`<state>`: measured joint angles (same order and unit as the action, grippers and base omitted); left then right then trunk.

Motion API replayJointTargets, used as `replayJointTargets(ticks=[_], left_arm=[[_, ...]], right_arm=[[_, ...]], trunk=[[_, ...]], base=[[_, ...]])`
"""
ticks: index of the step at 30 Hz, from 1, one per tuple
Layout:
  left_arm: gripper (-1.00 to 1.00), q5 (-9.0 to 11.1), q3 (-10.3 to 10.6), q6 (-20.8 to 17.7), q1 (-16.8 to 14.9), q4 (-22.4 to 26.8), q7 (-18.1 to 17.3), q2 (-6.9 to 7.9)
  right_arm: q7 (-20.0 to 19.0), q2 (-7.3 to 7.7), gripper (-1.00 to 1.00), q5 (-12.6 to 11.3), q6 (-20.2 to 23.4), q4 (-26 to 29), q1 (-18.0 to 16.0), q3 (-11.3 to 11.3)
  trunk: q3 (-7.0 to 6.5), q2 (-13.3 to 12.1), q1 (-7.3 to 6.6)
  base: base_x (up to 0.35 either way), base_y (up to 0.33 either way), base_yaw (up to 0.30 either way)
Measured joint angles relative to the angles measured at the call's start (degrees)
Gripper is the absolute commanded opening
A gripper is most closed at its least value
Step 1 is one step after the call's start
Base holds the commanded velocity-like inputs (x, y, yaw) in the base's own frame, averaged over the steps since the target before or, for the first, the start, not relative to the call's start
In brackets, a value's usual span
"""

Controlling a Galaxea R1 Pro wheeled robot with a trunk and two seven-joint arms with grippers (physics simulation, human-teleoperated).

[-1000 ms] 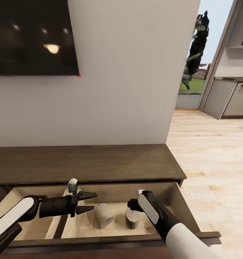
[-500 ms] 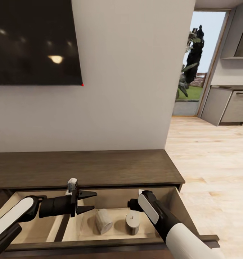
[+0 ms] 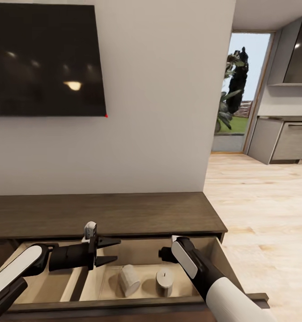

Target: Place each of the two pumpkins and all three candles from the living room inside a cabinet in the living room (use any cabinet), then make sure every cabinet is closed, and position the cauldron so it is next to a table in the living room.

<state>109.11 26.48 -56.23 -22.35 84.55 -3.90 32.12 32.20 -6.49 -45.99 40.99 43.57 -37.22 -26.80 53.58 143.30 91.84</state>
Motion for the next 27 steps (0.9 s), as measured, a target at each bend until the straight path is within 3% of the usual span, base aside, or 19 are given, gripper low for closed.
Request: replayJointTargets(ticks=[6, 27], left_arm=[[1.00, 0.0, 0.0, 0.0, 0.0, 0.0, 0.0, 0.00], [1.00, -0.1, 0.5, 0.0, 0.0, 0.0, 0.1, -0.07]], right_arm=[[0.1, 0.04, 1.00, 0.0, 0.1, 0.5, 0.0, 0.0], [-0.2, 0.13, 1.00, 0.0, 0.0, 1.2, 0.0, 0.0]], trunk=[[-1.33, -0.1, -0.13], [-5.10, -8.5, -4.76]], base=[[-0.169, 0.023, 0.000], [-0.022, 0.004, 0.000]])
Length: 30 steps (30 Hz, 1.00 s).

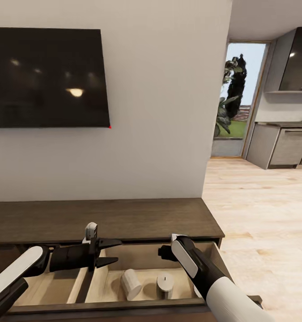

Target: Place each of the two pumpkins and all three candles from the living room inside a cabinet in the living room (use any cabinet), then make sure every cabinet is closed, and position the cauldron so it is next to a table in the living room.

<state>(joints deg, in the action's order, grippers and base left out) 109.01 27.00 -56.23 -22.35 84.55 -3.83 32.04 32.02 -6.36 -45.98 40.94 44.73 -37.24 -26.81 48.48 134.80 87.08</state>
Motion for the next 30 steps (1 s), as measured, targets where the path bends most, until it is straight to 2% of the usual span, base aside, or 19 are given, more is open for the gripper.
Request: replayJointTargets(ticks=[4, 12, 17, 30], left_arm=[[1.00, 0.0, 0.0, 0.0, 0.0, -0.1, 0.0, -0.01], [1.00, -0.1, -0.1, 0.0, 0.0, -0.1, 0.0, -0.02], [1.00, 0.0, -0.3, 0.0, 0.0, 0.0, 0.0, 0.02], [1.00, 0.0, -0.5, 0.0, 0.0, 0.2, 0.0, 0.07]], right_arm=[[0.1, 0.03, 1.00, 0.0, 0.2, 2.2, 0.0, -0.1], [0.9, 0.43, 1.00, -0.5, 3.6, 23.2, 0.3, 0.2], [0.9, 0.54, 1.00, -0.9, 4.3, 25.7, 0.4, 0.4], [1.0, 0.54, 1.00, -0.5, 4.0, 26.0, 0.4, 0.4]], trunk=[[-0.72, -1.6, -0.88], [-2.16, -4.8, -2.64], [-3.05, -6.8, -3.71], [-5.38, -12.0, -6.56]], base=[[0.000, 0.000, 0.000], [0.000, 0.000, 0.000], [-0.142, 0.000, 0.000], [-0.325, 0.000, 0.000]])
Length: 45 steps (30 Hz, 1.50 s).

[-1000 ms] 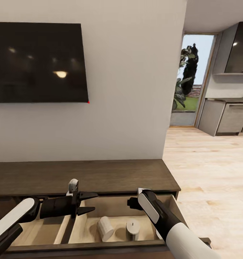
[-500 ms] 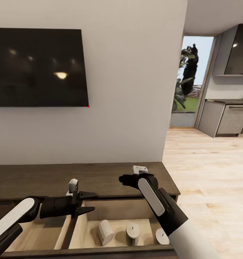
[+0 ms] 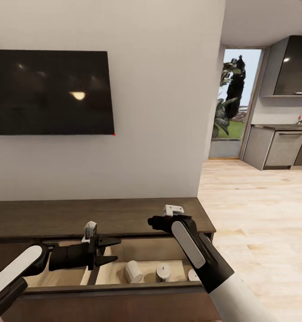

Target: Place each of the two pumpkins and all three candles from the living room inside a cabinet in the living room (use any cabinet), then make sure every cabinet is closed, and position the cauldron so it is next to a table in the living room.

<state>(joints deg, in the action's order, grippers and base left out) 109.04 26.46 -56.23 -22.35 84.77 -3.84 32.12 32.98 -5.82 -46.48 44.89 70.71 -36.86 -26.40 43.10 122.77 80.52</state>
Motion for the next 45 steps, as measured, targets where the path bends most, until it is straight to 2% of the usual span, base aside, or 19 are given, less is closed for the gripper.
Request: replayJointTargets(ticks=[45], left_arm=[[1.00, -0.9, 0.6, 0.1, 0.0, -0.3, 1.1, -0.16]], right_arm=[[0.1, 0.01, 1.00, 0.1, 0.0, -0.1, 0.0, 0.0]], trunk=[[-8.08, -18.1, -9.89]], base=[[-0.341, 0.000, 0.000]])
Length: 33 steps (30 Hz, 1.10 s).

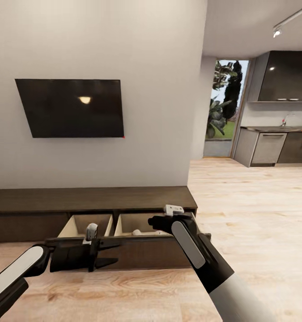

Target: Place each of the two pumpkins and all three candles from the living room inside a cabinet in the living room (use any cabinet), then make sure every cabinet is closed, and position the cauldron so it is next to a table in the living room.

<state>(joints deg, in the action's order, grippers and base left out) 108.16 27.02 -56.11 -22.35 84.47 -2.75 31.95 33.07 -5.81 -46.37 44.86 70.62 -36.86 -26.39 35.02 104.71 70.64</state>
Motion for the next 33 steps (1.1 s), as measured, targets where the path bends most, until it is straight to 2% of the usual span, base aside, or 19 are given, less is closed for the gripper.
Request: replayJointTargets(ticks=[5, 8, 11, 14, 22, 23, 24, 33], left_arm=[[1.00, -0.6, -0.4, 0.1, 0.0, -0.3, 1.1, -1.88], [1.00, -1.2, -0.8, 0.2, 0.0, -0.4, 5.5, -2.47], [1.00, -1.4, -0.9, 0.3, 0.0, -0.5, 8.1, -2.69], [1.00, -1.5, -1.0, 0.3, 0.0, -1.1, 8.7, -2.71], [1.00, -1.6, -2.7, 0.3, -0.2, -8.1, 9.0, -2.81], [1.00, -2.0, -3.1, 0.4, -0.2, -8.6, 8.9, -2.83], [1.00, -4.4, -3.8, 0.4, -0.3, -9.5, 8.9, -2.87], [1.00, -7.5, -5.2, 1.2, -0.2, -9.9, 8.9, -2.88]], right_arm=[[0.0, 0.00, 1.00, 0.0, 0.0, 0.0, 0.0, 0.0], [-0.1, 0.00, 1.00, -0.1, 0.0, 0.0, 0.0, 0.1], [-0.1, 0.00, 1.00, -0.1, 0.0, 0.0, 0.0, 0.1], [-0.1, 0.00, 1.00, -0.1, 0.0, 0.0, 0.0, 0.1], [-0.1, 0.00, 1.00, -0.1, -0.1, -0.5, 0.0, 0.1], [-0.1, 0.00, 1.00, -0.1, 0.0, -1.1, 0.0, 0.1], [-0.1, -0.02, 1.00, 0.0, 0.0, -2.3, 0.0, 0.1], [0.1, 0.01, 1.00, 0.0, -0.1, -2.8, 0.0, 0.1]], trunk=[[-0.90, -2.0, -1.10], [-1.44, -3.2, -1.76], [-1.98, -4.4, -2.44], [-2.52, -5.6, -3.11], [-3.95, -8.8, -4.87], [-4.13, -9.2, -5.09], [-4.14, -9.2, -5.10], [-4.14, -9.2, -5.09]], base=[[-0.345, 0.000, 0.000], [-0.324, 0.000, 0.000], [-0.098, 0.000, 0.000], [-0.032, 0.000, 0.000], [-0.005, 0.000, 0.000], [0.000, 0.000, 0.000], [0.000, 0.000, 0.000], [-0.027, -0.030, 0.000]])
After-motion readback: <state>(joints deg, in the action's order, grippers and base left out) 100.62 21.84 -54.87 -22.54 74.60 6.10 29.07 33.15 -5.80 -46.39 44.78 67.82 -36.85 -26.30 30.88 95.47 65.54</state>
